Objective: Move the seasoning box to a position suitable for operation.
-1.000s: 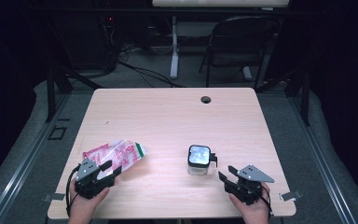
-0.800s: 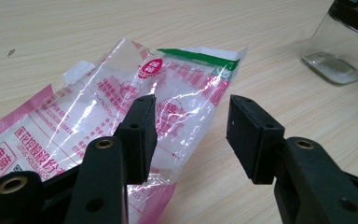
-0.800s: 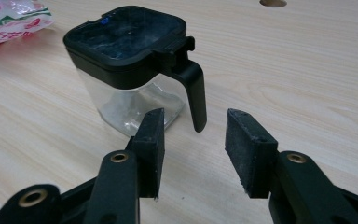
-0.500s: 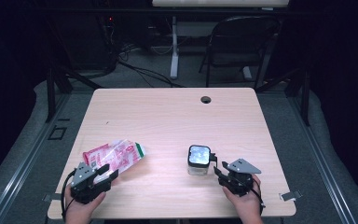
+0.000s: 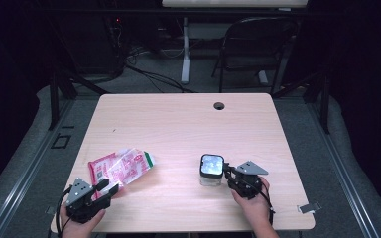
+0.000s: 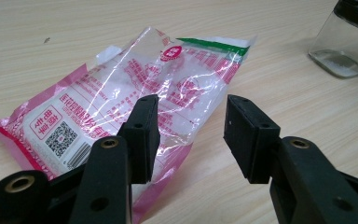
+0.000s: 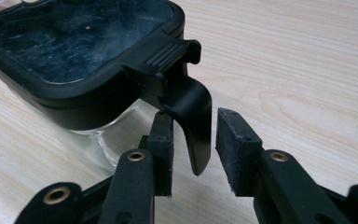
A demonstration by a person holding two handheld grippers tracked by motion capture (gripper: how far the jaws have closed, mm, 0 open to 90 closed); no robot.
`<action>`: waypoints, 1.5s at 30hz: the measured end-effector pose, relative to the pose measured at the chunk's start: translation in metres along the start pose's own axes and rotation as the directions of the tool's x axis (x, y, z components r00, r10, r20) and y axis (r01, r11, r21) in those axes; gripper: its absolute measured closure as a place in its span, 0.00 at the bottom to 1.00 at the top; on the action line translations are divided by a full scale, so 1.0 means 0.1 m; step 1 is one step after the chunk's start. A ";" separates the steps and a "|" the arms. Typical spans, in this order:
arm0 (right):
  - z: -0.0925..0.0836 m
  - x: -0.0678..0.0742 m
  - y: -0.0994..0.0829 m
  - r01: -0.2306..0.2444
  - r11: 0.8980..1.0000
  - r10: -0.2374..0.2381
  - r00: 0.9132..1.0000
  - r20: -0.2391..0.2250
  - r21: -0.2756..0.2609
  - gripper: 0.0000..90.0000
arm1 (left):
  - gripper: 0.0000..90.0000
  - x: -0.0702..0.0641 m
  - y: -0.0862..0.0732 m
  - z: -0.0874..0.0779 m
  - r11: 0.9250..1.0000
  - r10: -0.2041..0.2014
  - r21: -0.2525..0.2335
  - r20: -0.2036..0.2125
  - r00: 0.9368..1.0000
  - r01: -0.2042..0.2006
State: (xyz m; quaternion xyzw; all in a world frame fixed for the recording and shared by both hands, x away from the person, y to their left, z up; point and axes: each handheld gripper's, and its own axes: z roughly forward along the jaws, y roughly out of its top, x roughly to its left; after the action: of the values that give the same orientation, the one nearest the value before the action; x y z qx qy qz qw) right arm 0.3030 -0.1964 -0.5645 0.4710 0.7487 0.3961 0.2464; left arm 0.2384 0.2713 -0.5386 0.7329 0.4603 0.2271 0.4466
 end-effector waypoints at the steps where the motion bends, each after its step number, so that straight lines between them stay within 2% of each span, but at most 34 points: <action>1: 0.01 0.00 0.00 0.000 1.000 0.000 1.000 0.003 0.001 0.75 | 0.61 0.00 0.00 0.00 1.000 0.000 0.000 0.000 1.000 0.000; 10: 0.03 0.01 0.02 -0.014 1.000 0.014 1.000 0.013 0.009 0.82 | 0.61 -0.01 -0.01 -0.02 1.000 0.007 0.000 -0.002 1.000 -0.007; 14: 0.03 0.03 0.03 0.004 1.000 -0.005 1.000 0.029 0.014 0.83 | 0.61 -0.02 -0.01 -0.01 1.000 0.011 0.007 -0.002 1.000 -0.011; 21: 0.03 0.05 0.02 0.008 1.000 -0.009 0.999 0.040 0.010 0.84 | 0.61 -0.02 -0.01 0.00 1.000 0.016 0.009 0.003 1.000 -0.016; 34: 0.03 0.08 0.01 -0.011 1.000 0.012 0.998 0.063 -0.017 0.84 | 0.61 -0.02 -0.01 0.01 1.000 0.020 0.013 0.003 1.000 -0.020; 45: -0.03 0.14 0.00 0.039 0.999 -0.039 0.998 0.044 -0.005 0.85 | 0.61 -0.03 0.00 0.01 1.000 0.023 0.005 0.003 1.000 -0.023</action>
State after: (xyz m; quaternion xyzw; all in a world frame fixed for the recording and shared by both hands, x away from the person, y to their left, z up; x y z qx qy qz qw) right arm 0.2952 -0.1851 -0.5630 0.4643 0.7508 0.3830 0.2720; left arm 0.2374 0.2679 -0.5384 0.7397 0.4516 0.2301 0.4427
